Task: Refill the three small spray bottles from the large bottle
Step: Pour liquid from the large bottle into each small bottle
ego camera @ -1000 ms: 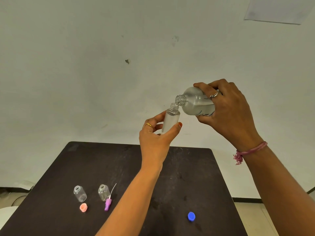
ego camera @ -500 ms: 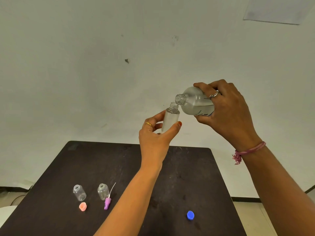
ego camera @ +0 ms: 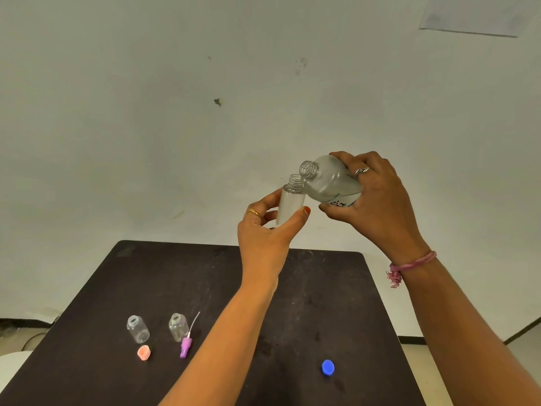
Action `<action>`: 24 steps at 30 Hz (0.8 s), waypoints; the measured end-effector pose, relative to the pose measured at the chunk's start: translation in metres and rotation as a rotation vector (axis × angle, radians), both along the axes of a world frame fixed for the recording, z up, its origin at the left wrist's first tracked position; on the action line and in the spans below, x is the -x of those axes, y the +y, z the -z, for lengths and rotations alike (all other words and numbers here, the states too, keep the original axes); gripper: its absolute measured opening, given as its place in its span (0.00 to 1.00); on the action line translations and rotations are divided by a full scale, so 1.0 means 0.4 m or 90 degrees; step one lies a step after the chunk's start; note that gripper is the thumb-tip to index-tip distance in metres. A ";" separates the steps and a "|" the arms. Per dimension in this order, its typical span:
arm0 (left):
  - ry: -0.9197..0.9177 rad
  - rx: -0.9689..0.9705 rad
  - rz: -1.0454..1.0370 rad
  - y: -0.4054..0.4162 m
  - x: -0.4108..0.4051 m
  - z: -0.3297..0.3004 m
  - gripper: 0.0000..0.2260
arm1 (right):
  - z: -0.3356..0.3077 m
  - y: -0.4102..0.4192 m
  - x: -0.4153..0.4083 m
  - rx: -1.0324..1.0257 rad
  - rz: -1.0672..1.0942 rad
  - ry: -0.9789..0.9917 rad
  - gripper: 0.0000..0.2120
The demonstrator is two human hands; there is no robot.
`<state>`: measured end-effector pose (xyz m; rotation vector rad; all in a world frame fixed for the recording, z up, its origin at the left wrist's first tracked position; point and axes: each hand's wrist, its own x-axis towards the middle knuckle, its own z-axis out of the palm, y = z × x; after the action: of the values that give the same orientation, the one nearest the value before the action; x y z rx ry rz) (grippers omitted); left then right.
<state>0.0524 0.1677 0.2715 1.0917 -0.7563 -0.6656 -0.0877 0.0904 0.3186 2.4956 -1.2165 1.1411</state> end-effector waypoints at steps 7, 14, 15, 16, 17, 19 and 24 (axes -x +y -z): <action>-0.006 -0.026 -0.020 -0.011 -0.002 0.021 0.20 | 0.037 -0.004 -0.014 -0.086 -0.007 -0.031 0.38; -0.021 -0.030 -0.024 -0.015 -0.010 0.045 0.18 | 0.078 -0.015 -0.021 -0.199 -0.056 -0.137 0.38; -0.024 -0.032 -0.024 -0.014 -0.012 0.052 0.18 | 0.087 -0.016 -0.022 -0.219 -0.064 -0.158 0.38; -0.026 -0.035 -0.025 -0.013 -0.015 0.059 0.17 | 0.097 -0.016 -0.024 -0.241 -0.072 -0.177 0.38; -0.027 -0.038 -0.028 -0.012 -0.017 0.068 0.17 | 0.106 -0.015 -0.026 -0.262 -0.081 -0.197 0.37; -0.031 -0.043 -0.033 -0.008 -0.023 0.089 0.17 | 0.125 -0.010 -0.033 -0.302 -0.096 -0.230 0.35; -0.050 -0.079 -0.040 0.006 -0.044 0.155 0.18 | 0.184 0.010 -0.056 -0.373 -0.110 -0.279 0.33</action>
<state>0.0699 0.1701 0.2096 1.2557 -0.7518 -0.6249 -0.0655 0.0943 0.2450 2.9047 -1.6747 1.6391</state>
